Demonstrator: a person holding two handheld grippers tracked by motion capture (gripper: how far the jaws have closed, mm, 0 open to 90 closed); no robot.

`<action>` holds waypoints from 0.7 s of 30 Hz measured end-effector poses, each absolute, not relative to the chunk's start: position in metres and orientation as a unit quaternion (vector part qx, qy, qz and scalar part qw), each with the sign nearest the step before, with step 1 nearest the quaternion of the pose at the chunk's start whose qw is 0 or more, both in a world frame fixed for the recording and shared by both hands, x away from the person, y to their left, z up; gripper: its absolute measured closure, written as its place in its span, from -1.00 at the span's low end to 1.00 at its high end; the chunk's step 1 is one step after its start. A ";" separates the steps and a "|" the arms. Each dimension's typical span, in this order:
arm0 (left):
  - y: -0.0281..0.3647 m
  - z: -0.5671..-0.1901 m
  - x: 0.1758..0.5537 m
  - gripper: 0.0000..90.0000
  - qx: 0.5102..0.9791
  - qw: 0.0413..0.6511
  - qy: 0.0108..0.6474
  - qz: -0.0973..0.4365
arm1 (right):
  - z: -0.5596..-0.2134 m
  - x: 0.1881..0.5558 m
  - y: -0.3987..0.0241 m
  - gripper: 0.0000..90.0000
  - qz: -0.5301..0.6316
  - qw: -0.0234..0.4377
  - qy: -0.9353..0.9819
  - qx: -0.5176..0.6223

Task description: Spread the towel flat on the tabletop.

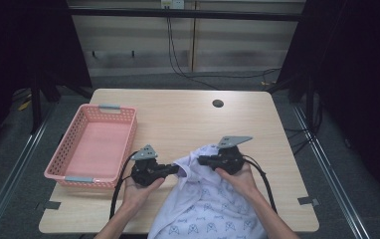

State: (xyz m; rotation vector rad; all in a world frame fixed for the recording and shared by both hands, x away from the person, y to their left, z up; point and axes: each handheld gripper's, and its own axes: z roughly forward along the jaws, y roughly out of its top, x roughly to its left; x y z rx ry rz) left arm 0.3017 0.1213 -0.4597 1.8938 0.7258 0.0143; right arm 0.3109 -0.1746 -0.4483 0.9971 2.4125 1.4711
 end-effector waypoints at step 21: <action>0.163 -0.442 0.267 0.89 0.790 0.531 0.307 0.007 | -0.422 0.214 -0.323 0.95 0.522 0.160 0.703 0.455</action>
